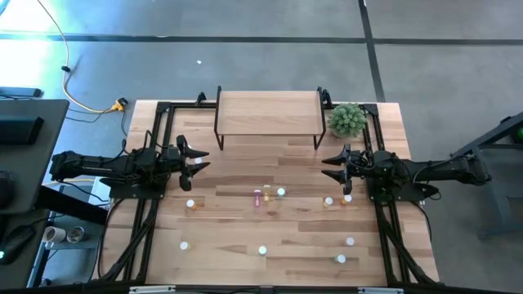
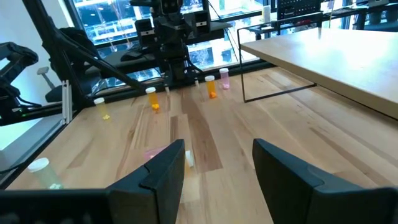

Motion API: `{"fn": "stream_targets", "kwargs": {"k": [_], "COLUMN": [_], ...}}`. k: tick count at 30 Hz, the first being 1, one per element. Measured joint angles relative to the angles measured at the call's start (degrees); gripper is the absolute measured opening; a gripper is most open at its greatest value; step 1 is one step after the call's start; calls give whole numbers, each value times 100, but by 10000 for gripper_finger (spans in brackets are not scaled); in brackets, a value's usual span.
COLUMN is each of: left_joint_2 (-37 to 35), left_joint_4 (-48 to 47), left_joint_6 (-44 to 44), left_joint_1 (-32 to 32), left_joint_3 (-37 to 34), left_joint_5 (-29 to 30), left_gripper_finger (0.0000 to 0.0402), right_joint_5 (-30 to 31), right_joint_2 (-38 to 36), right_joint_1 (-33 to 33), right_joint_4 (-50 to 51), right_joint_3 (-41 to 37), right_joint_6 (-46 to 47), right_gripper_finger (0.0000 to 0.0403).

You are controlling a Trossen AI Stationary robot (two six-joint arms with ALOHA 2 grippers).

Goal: Pick and place medicine bottles onto shelf by color
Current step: Put the top green pill bottle on the shelf

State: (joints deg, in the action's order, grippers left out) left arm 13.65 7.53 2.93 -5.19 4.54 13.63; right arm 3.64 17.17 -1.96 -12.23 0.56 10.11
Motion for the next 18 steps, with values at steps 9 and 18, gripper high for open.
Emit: {"fn": "stream_targets", "kwargs": {"k": [9, 18], "left_joint_2": [0, 0], "left_joint_4": [1, 2], "left_joint_6": [222, 248], "left_joint_1": [-1, -2], "left_joint_3": [2, 2], "left_joint_5": [-105, -98], "left_gripper_finger": [154, 154], "right_joint_5": [-8, 69], "right_joint_2": [2, 2], "right_joint_1": [0, 0], "right_joint_4": [-310, -1205], "right_joint_3": [0, 50], "right_joint_6": [603, 643], "right_gripper_finger": [181, 182]}}
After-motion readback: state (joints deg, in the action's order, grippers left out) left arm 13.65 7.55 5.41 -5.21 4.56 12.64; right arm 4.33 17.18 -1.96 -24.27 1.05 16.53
